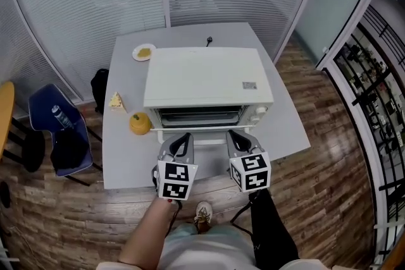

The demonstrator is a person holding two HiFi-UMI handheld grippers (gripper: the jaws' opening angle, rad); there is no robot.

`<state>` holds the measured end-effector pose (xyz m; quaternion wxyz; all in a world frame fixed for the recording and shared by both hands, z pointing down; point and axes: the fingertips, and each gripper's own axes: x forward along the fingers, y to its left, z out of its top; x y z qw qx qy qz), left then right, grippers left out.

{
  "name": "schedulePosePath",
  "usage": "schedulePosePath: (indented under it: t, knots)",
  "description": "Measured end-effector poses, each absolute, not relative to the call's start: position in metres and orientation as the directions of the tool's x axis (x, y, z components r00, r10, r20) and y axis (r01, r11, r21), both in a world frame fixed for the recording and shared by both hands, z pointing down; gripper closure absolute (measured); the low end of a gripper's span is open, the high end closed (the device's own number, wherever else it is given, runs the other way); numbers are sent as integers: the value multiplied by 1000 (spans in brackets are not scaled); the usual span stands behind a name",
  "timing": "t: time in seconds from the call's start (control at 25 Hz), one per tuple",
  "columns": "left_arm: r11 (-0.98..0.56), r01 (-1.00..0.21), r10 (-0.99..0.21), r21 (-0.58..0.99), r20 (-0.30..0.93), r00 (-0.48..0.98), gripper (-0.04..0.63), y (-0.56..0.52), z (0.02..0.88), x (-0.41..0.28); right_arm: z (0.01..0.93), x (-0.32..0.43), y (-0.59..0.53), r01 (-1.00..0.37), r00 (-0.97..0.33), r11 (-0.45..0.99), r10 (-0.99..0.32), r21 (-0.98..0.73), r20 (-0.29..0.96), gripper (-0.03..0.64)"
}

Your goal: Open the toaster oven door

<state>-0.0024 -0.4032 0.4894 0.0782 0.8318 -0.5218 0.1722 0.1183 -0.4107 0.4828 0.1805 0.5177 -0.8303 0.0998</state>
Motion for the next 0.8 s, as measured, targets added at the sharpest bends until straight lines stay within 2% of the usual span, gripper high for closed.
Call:
schedulePosePath:
  t: [0.44, 0.8]
  knots:
    - [-471, -882, -797, 10, 425, 429, 538, -353, 531, 2, 523, 110, -357, -890, -384, 455, -784, 31, 487, 618]
    - [-479, -876, -769, 51, 457, 447, 538, -319, 577, 3, 570, 109, -320, -904, -374, 427, -762, -24, 528, 618]
